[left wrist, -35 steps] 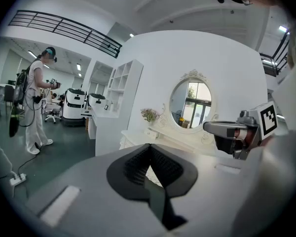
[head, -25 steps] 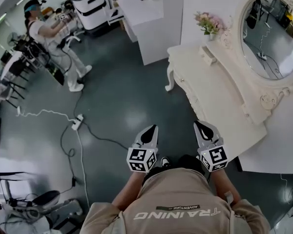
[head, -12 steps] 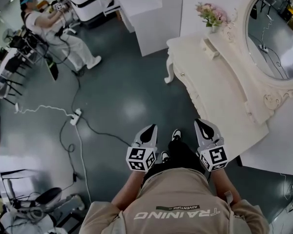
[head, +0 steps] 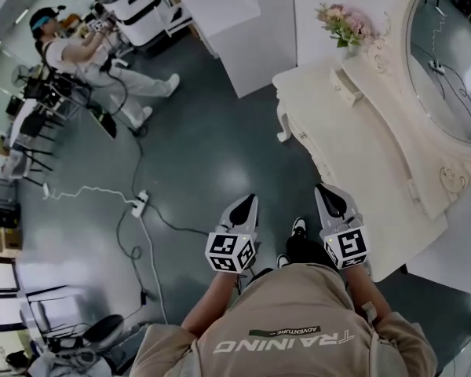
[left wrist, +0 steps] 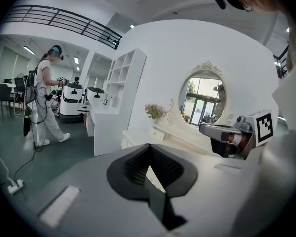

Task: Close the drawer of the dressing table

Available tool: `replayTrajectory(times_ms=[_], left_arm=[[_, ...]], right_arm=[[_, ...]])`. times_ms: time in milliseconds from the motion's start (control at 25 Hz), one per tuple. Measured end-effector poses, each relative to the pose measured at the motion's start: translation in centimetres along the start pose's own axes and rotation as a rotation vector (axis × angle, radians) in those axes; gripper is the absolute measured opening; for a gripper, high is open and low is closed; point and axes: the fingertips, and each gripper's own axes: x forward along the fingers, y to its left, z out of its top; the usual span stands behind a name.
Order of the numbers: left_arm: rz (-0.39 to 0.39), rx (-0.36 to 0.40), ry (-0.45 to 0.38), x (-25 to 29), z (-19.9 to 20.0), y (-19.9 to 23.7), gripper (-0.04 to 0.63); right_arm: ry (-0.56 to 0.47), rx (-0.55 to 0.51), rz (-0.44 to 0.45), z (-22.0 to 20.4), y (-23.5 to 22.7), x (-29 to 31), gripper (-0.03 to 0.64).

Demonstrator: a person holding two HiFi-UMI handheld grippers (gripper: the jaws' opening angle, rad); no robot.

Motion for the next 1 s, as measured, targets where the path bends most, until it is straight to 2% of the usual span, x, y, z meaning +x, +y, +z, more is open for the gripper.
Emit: replayTrajectory(times_ms=[360, 760, 1000], left_arm=[[0.03, 0.011, -0.031, 6.7, 5.6, 2.5, 0.015], [0.071, -0.036, -0.031, 10.4, 6.8, 5.5, 0.015], [0.031, -0.05, -0.01, 12.9, 7.2, 8.8, 0.015]], right_arm=[[-0.007, -0.028, 0.047, 2.3, -5.1, 6.3, 0.002], [0.035, -0.035, 0.086, 1.6, -6.6, 11.2, 0.002], [0.079, -0.035, 0.067, 1.1, -6.7, 15.0, 0.002]])
